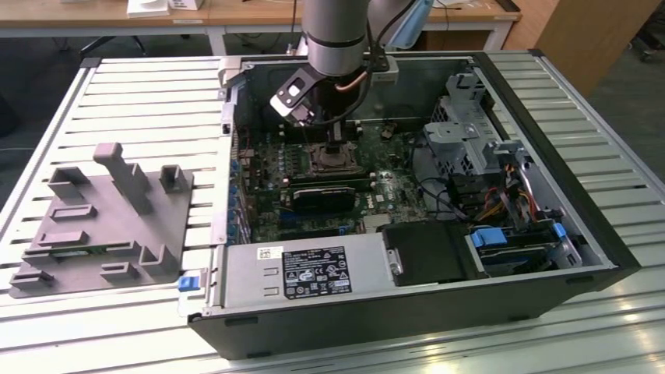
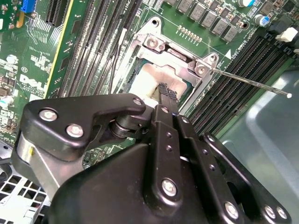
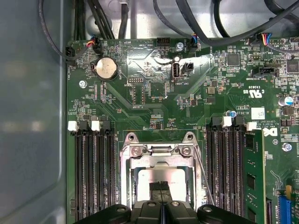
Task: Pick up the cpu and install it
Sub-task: 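Install the first cpu locking lever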
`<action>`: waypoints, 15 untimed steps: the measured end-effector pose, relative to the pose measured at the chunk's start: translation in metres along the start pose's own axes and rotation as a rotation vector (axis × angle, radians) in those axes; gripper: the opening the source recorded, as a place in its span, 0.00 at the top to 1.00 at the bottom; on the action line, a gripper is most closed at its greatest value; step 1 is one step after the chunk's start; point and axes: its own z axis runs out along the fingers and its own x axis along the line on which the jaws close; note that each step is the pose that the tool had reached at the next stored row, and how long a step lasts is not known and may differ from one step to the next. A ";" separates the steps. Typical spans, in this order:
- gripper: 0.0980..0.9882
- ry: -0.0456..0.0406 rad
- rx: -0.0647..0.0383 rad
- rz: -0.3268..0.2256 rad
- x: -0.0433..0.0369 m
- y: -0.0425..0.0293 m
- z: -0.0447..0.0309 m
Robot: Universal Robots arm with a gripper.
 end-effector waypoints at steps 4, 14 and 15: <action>0.99 -0.0002 0.000 0.000 0.0000 0.0001 -0.0015; 0.99 -0.0001 0.000 0.000 0.0001 0.0002 -0.0039; 0.99 -0.0003 0.000 0.000 0.0000 0.0001 -0.0043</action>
